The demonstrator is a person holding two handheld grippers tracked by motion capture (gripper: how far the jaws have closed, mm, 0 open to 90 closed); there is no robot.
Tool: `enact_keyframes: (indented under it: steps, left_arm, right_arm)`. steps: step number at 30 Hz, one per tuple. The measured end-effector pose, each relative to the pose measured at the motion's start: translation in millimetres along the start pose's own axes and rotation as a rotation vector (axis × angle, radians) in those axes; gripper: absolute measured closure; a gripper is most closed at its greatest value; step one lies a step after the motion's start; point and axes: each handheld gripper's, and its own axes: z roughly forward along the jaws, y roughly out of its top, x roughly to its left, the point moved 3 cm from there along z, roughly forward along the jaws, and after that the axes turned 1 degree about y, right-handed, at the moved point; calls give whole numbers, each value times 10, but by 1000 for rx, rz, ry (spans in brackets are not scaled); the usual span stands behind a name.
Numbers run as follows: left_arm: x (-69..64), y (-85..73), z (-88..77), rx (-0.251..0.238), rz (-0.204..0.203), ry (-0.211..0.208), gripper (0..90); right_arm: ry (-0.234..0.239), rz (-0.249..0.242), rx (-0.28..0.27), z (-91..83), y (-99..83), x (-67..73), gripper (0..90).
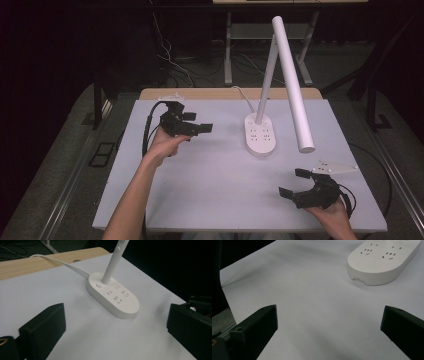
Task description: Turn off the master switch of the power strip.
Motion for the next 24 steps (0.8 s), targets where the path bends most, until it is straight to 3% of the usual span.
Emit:
enact_keyframes:
  steps: [5,18,24]
  left_arm:
    - [-54,-126,-123,-22,5,8,0]
    - [-237,-506,-347,-25,66,51,0]
    - [-294,-666,-432,-38,70,60,0]
  right_arm:
    - [-3,-1,3,7,2,6,2]
    - [-7,1,3,8,1,11,2]
    - [-7,-1,5,9,-1,15,2]
